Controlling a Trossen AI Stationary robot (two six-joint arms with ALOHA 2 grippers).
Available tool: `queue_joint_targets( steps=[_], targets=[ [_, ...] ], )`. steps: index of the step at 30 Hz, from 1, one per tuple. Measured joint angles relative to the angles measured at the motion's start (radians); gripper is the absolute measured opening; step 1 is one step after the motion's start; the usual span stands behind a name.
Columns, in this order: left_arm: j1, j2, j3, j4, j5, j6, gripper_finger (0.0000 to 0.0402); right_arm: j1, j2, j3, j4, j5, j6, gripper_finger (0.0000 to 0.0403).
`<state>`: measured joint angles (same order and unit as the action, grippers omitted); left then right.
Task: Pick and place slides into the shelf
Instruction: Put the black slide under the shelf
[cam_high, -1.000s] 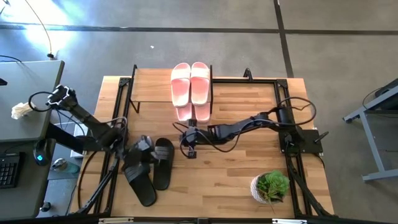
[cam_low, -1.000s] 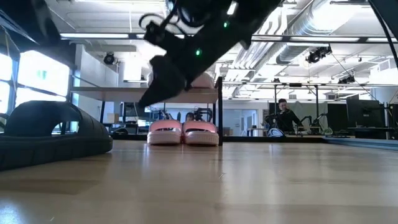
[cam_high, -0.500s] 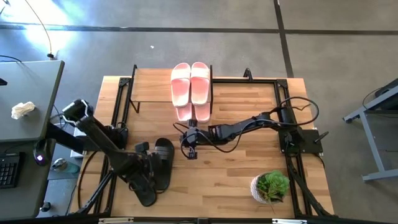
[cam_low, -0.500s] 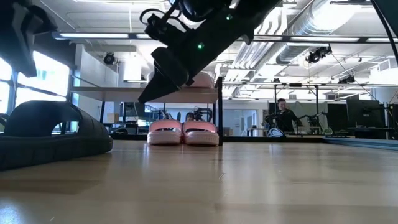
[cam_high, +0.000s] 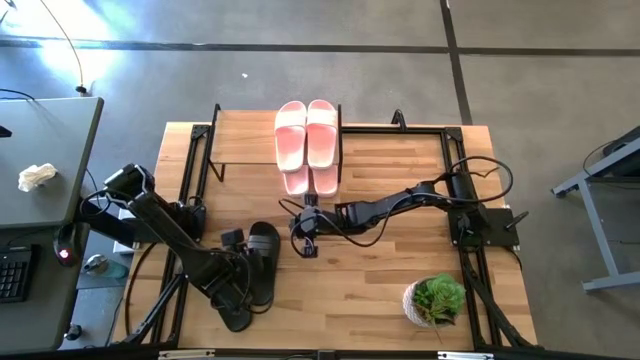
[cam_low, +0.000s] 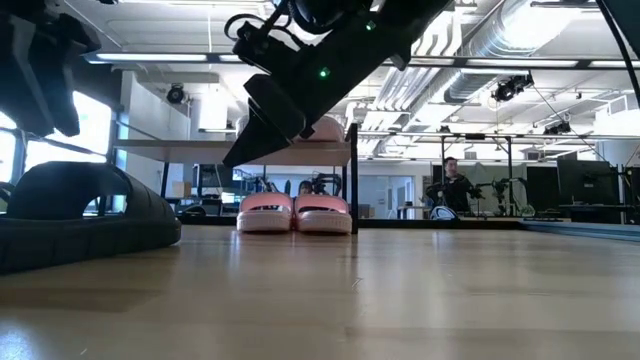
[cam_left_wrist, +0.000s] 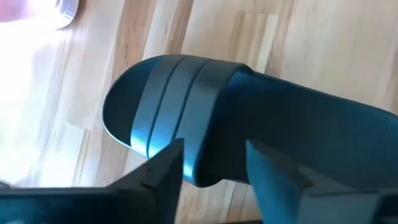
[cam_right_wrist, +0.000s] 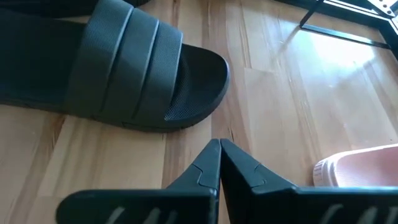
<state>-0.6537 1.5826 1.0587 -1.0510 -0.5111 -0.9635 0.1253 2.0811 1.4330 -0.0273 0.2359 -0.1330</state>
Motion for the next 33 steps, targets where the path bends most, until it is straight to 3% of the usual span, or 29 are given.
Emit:
queue_joint_targets(
  steps=[7, 16, 24, 33],
  targets=[
    [-0.001, 0.016, -0.002, 0.0, -0.009, 0.027, 0.0226, 0.0, 0.0, 0.0, -0.008, 0.0, -0.006, 0.0],
    [0.0, 0.131, -0.001, 0.0, -0.061, 0.032, 0.0225, 0.0, 0.0, 0.0, -0.015, 0.0, -0.006, 0.0],
    [-0.002, 0.225, 0.0, -0.026, -0.125, -0.034, 0.0166, 0.0, 0.0, 0.0, -0.015, 0.0, -0.003, 0.0],
    [0.0, 0.231, 0.027, -0.199, -0.163, -0.202, 0.0019, 0.014, 0.0, 0.0, -0.02, 0.011, -0.005, 0.0]
  ],
)
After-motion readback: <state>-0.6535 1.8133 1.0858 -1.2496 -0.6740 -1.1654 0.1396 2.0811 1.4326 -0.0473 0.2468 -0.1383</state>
